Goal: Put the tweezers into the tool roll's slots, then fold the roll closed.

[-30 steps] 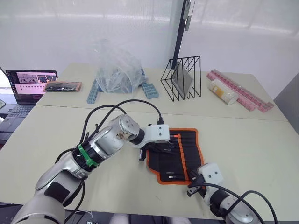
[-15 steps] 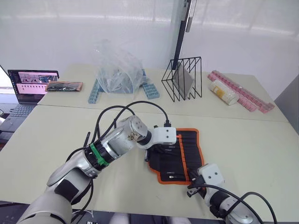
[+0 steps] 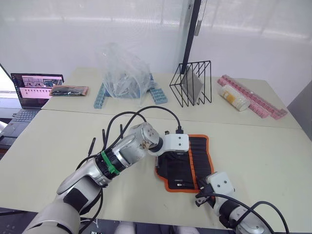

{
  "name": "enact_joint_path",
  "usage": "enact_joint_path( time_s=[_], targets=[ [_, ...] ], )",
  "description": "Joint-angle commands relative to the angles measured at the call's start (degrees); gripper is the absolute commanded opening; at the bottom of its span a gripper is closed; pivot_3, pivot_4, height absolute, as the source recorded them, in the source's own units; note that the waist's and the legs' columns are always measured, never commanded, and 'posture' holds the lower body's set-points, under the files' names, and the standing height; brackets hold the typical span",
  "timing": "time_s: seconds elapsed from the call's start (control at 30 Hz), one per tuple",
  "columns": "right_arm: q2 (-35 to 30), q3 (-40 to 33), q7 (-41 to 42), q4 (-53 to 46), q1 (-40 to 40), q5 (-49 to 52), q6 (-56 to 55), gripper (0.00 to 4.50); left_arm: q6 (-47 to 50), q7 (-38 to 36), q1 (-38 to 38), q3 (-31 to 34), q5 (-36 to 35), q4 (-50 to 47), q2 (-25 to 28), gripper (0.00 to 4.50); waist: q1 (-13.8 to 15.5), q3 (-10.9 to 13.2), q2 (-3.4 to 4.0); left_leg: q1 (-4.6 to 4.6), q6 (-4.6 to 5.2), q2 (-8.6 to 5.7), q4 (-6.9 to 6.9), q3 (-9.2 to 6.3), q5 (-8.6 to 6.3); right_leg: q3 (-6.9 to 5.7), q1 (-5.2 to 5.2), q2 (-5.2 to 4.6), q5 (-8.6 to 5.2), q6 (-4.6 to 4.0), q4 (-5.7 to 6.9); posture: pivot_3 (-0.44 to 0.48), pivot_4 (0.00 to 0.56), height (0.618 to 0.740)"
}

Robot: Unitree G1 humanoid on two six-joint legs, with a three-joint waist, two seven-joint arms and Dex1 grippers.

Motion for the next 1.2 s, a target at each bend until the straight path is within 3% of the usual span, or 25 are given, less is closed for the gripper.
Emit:
enact_joint_path(
  time_s=[0.03,0.53,0.93,1.2],
  targets=[
    [-0.41,2.85,1.3,4.83,3.3,0.12,2.58,0.0,-2.19,0.84,1.36,-0.75,0.78,-1.64,-1.44,0.03,0.14,-0.04,-0.01,0.01,0.0,-0.01,0.0,0.0,0.0,0.0,0.02,0.0,0.0,0.0,0.0,0.0,0.15,0.72],
    [-0.28,2.89,1.61,4.38,4.09,-0.36,2.33,0.0,-7.69,2.05,3.65,-0.39,2.32,1.41,-5.95,0.03,0.81,-0.63,-0.06,0.02,0.0,-0.2,0.02,-0.12,0.0,0.06,0.14,-0.07,-0.05,0.06,-0.05,0.0,0.15,0.72],
    [-0.87,2.8,2.19,4.59,3.28,-0.32,2.5,0.0,-10.59,-3.86,2.88,2.21,3.88,-0.49,5.07,0.03,-0.12,-0.66,-0.01,0.03,0.03,-0.1,0.01,-0.15,-0.02,0.04,0.1,0.03,-0.15,-0.09,0.05,0.0,0.15,0.72],
    [-1.42,2.94,2.76,4.87,2.59,-0.32,2.9,0.0,-9.09,-5.49,1.11,4.46,2.61,-2.81,6.57,0.03,-0.44,-0.66,0.0,0.04,0.03,-0.1,0.01,-0.16,-0.02,0.04,0.1,0.03,-0.16,-0.08,0.07,0.0,0.15,0.72]
  ],
)
